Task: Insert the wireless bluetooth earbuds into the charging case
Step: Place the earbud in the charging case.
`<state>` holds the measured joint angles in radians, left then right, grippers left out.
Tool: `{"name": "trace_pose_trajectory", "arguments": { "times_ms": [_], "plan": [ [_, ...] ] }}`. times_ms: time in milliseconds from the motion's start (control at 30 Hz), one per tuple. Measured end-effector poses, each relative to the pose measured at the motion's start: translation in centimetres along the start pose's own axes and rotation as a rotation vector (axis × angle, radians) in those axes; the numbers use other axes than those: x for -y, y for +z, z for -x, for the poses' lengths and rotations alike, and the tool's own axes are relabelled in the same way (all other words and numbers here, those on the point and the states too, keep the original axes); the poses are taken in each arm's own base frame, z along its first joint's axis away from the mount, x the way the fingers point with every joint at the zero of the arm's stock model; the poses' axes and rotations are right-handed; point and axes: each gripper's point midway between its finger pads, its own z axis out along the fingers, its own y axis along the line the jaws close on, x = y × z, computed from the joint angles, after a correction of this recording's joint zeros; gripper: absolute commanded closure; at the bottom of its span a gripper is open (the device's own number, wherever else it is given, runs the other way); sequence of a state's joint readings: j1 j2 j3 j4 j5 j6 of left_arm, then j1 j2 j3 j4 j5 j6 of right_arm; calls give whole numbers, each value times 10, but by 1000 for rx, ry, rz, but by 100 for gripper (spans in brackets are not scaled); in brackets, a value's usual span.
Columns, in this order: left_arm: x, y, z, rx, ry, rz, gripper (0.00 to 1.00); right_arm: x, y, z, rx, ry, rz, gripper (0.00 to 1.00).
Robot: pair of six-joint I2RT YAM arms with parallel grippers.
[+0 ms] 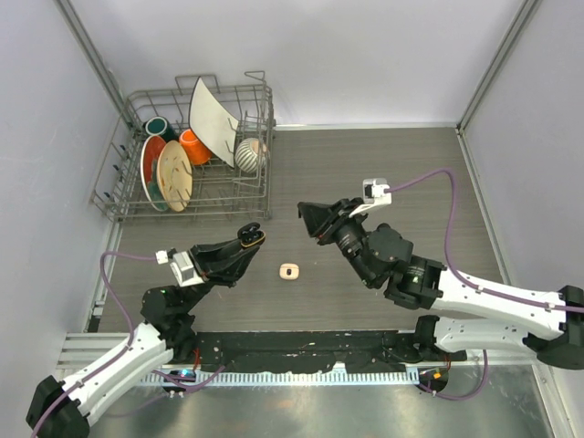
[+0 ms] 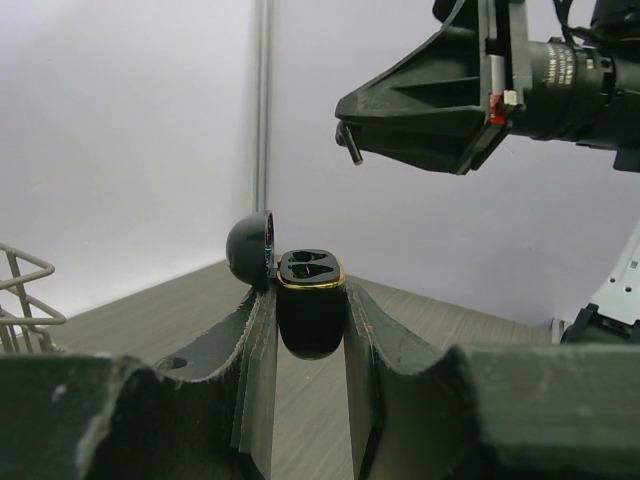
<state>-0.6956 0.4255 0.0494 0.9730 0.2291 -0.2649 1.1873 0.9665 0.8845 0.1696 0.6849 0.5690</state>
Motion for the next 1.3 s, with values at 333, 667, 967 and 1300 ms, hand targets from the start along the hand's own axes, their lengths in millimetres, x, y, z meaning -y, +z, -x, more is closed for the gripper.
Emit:
{"name": "trace_pose_trajectory", "arguments": {
  "times_ms": [333, 667, 967, 1300],
  "plan": [
    [-2, 2, 0, 6, -16, 9, 100, -61, 4, -27, 2, -33, 125, 99],
    [-2, 3, 2, 15, -14, 10, 100, -82, 12, -44, -8, -28, 165, 99],
    [-3, 4, 4, 28, -11, 14, 100, -88, 15, -64, -45, -44, 182, 99],
    [-3, 4, 4, 28, -12, 14, 100, -90, 19, -81, -74, -61, 186, 99]
  ]
}}
